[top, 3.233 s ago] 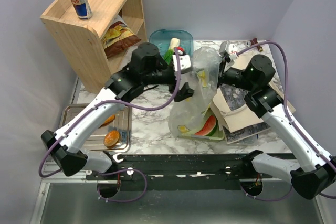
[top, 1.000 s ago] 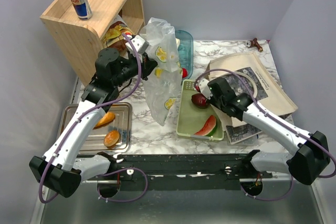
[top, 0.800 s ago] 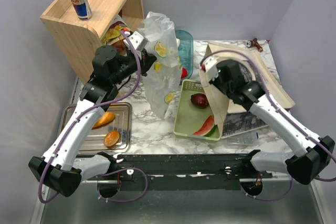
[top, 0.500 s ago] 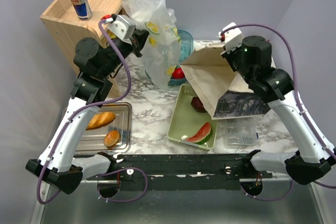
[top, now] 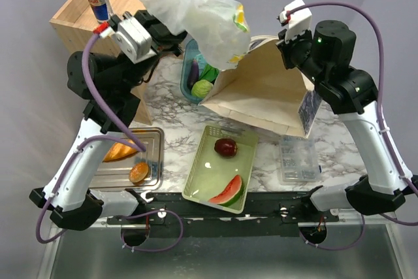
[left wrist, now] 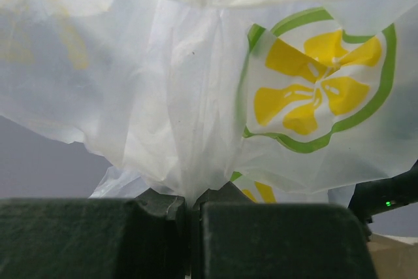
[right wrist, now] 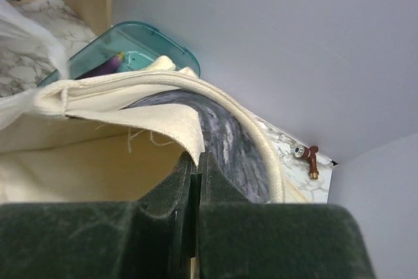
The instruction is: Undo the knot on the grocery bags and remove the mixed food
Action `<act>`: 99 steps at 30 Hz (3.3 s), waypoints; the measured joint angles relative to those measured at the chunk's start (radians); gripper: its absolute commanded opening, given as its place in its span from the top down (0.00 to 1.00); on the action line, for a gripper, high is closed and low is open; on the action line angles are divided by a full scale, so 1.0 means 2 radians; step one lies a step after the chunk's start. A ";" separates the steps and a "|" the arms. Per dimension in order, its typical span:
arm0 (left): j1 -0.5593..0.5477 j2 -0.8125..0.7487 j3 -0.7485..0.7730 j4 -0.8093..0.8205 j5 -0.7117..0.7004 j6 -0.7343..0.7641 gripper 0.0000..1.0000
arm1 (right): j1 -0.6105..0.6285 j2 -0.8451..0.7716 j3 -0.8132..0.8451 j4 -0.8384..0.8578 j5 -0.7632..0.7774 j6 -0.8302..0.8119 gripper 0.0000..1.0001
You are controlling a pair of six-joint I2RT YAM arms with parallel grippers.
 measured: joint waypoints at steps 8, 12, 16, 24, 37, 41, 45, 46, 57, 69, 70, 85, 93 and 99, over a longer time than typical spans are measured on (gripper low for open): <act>-0.094 -0.019 -0.055 0.073 0.013 0.073 1.00 | 0.000 0.041 0.015 0.009 0.048 0.005 0.99; -0.132 -0.024 -0.072 0.095 0.014 0.103 1.00 | -0.023 0.060 0.016 0.026 0.073 0.006 0.99; -0.144 -0.027 -0.070 0.109 0.014 0.114 1.00 | -0.059 0.087 0.050 0.019 0.067 0.032 0.99; -0.144 0.001 -0.135 0.220 -0.027 0.148 1.00 | -0.065 0.083 0.079 0.011 -0.048 0.097 0.99; -0.149 0.113 -0.334 0.321 -0.027 0.261 1.00 | -0.065 0.083 0.163 -0.006 -0.148 0.171 0.99; -0.149 0.121 -0.330 0.289 -0.019 0.288 1.00 | -0.065 0.083 0.163 -0.013 -0.176 0.183 0.99; -0.145 0.138 -0.250 0.164 -0.029 0.277 1.00 | -0.065 0.078 0.158 -0.012 -0.209 0.187 0.99; -0.145 0.143 -0.229 0.145 -0.035 0.273 1.00 | -0.065 0.075 0.154 -0.012 -0.216 0.187 0.99; -0.139 0.328 0.088 -0.199 -0.221 0.262 1.00 | -0.067 0.061 0.151 -0.010 -0.232 0.187 0.99; -0.140 0.290 0.006 -0.317 -0.196 0.266 0.01 | -0.065 0.046 0.112 0.002 -0.113 0.158 0.99; -0.147 0.268 0.005 -0.319 -0.182 0.266 0.01 | -0.065 0.045 0.109 0.004 -0.106 0.156 0.99; -0.166 0.141 0.056 -0.315 -0.012 0.205 0.01 | -0.063 0.039 0.044 0.072 0.033 0.107 0.99; -0.166 0.123 0.046 -0.315 -0.002 0.187 0.01 | -0.126 0.041 -0.011 0.108 0.094 0.083 0.99; -0.166 0.120 0.023 -0.319 -0.002 0.178 0.01 | -0.268 0.077 -0.004 0.102 0.039 0.133 0.99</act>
